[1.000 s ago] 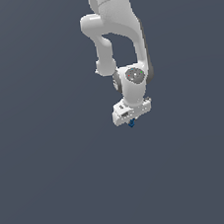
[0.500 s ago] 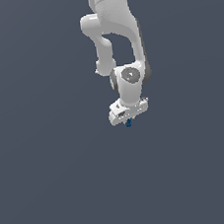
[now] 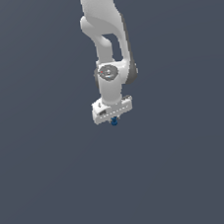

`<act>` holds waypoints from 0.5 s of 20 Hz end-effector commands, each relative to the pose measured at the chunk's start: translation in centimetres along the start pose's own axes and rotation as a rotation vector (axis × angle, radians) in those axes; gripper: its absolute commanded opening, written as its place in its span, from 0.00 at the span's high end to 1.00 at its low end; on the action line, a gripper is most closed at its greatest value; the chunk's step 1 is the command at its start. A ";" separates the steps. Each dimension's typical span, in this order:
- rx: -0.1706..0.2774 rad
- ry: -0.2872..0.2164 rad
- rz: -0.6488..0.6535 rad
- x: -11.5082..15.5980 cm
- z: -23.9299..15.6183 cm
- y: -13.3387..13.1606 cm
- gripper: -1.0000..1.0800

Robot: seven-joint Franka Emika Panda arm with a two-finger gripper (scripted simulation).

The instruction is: Pick up the object and move it to a goal position.

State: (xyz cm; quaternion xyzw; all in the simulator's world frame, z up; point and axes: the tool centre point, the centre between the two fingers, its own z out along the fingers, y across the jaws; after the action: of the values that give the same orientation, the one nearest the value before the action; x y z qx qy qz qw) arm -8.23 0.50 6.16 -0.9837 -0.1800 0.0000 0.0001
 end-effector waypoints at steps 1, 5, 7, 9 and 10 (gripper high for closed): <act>0.000 0.000 0.001 -1.3 -0.6 2.6 1.00; 0.000 0.000 0.001 -3.3 -1.6 6.8 1.00; 0.000 0.001 0.001 -4.2 -1.9 8.6 1.00; 0.000 0.001 0.001 -4.9 -2.3 10.2 1.00; 0.000 0.001 0.001 -5.2 -2.5 11.0 1.00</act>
State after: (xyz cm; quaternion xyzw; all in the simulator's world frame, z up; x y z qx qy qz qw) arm -9.12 -10.32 8.34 -0.9839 -0.1786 -0.0001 0.0001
